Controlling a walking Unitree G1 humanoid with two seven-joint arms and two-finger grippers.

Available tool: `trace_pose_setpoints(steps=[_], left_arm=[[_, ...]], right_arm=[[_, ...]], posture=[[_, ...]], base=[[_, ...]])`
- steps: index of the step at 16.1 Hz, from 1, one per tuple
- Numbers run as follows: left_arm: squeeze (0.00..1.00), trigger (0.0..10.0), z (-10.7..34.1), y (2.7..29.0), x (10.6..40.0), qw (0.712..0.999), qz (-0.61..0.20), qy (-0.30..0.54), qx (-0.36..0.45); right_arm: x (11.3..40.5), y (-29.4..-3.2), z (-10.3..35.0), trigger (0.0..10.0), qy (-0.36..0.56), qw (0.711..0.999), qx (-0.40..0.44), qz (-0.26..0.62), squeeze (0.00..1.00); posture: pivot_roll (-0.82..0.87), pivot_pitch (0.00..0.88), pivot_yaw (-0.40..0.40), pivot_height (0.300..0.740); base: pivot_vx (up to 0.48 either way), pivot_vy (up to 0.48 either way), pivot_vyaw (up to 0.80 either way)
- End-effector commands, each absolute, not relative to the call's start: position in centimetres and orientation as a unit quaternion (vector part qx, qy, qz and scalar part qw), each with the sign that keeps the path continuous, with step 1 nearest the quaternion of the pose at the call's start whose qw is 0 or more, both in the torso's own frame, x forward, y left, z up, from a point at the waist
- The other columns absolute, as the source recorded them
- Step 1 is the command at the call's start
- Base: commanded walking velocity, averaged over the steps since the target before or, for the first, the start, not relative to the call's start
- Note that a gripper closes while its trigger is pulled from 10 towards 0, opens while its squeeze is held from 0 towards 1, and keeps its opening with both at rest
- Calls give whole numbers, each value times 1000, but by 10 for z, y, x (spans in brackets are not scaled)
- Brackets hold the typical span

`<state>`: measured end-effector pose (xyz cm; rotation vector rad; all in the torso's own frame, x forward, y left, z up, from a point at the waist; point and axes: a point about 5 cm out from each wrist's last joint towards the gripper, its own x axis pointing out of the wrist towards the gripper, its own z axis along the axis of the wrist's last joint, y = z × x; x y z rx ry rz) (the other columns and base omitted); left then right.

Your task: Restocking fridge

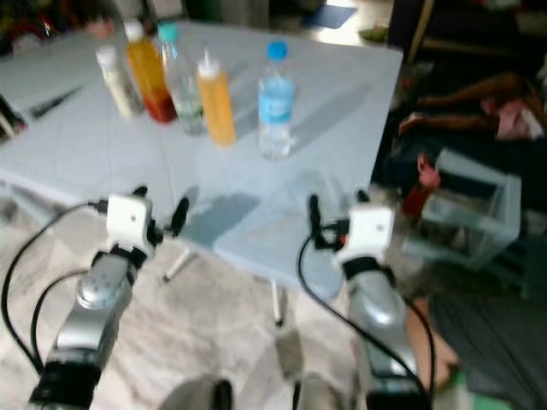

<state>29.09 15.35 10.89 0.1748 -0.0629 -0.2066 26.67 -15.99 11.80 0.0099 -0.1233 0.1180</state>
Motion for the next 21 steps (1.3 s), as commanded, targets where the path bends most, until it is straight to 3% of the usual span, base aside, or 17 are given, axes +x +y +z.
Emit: trace_pose_setpoints(steps=[1,5,14,18,21], left_arm=[[0,10000,114,160,290,990,-96,-36,94],[0,10000,109,163,285,991,-92,-31,96],[0,10000,109,154,287,990,-103,-29,96],[0,10000,111,151,286,990,-108,-34,86],[0,10000,112,150,285,990,-112,-42,80]], right_arm=[[267,-157,122,10000,-70,996,8,63,0],[265,-156,123,10000,-71,995,10,66,0],[260,-155,123,10000,-77,994,12,77,0],[260,-156,123,10000,-74,995,11,71,0],[261,-156,122,10000,-73,995,9,68,0]], posture=[[2,142,25,740],[4,144,18,740],[-5,136,25,740],[-4,137,22,740],[0,133,19,740]], base=[[0,0,0],[0,69,0],[336,327,155],[431,0,0],[0,0,0]])
